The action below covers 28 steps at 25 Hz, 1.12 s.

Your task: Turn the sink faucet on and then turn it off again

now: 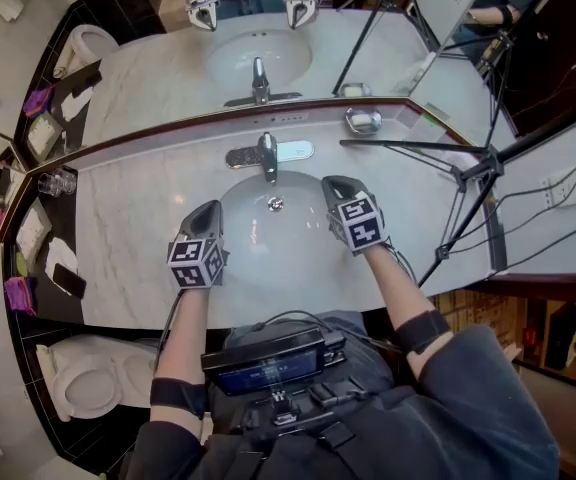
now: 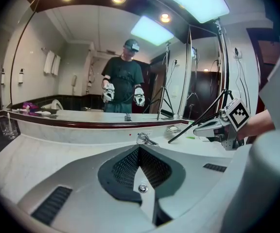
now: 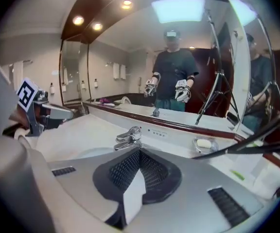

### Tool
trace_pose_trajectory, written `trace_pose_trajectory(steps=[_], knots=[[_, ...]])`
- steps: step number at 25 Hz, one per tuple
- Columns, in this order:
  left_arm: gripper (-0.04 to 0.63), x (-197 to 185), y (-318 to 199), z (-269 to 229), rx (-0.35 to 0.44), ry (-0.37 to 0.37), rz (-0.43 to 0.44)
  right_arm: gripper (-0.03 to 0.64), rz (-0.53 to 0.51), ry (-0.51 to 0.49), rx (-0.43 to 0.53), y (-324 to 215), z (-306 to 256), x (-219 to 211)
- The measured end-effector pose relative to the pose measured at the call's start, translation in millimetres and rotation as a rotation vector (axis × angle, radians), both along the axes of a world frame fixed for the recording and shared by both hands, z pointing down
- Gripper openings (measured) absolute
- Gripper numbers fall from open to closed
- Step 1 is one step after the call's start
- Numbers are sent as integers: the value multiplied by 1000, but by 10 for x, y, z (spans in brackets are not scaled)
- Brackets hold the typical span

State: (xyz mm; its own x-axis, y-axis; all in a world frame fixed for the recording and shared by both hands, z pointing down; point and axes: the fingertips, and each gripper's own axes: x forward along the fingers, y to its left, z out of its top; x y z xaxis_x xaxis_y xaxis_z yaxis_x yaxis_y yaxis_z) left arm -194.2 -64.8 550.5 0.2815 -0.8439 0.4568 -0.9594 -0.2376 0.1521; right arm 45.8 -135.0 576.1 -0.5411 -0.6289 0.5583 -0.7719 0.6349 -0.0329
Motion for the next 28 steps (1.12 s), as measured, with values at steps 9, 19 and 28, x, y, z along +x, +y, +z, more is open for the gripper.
trace_pose_trajectory(steps=[9, 19, 28], knots=[[0, 21, 97, -77, 9, 7, 4, 18, 152, -277, -125, 249, 26, 349], [0, 38, 145, -76, 5, 12, 26, 18, 200, -347, -136, 336, 43, 440], [0, 17, 127, -67, 10, 6, 3, 18, 198, -318, -146, 371, 147, 476]])
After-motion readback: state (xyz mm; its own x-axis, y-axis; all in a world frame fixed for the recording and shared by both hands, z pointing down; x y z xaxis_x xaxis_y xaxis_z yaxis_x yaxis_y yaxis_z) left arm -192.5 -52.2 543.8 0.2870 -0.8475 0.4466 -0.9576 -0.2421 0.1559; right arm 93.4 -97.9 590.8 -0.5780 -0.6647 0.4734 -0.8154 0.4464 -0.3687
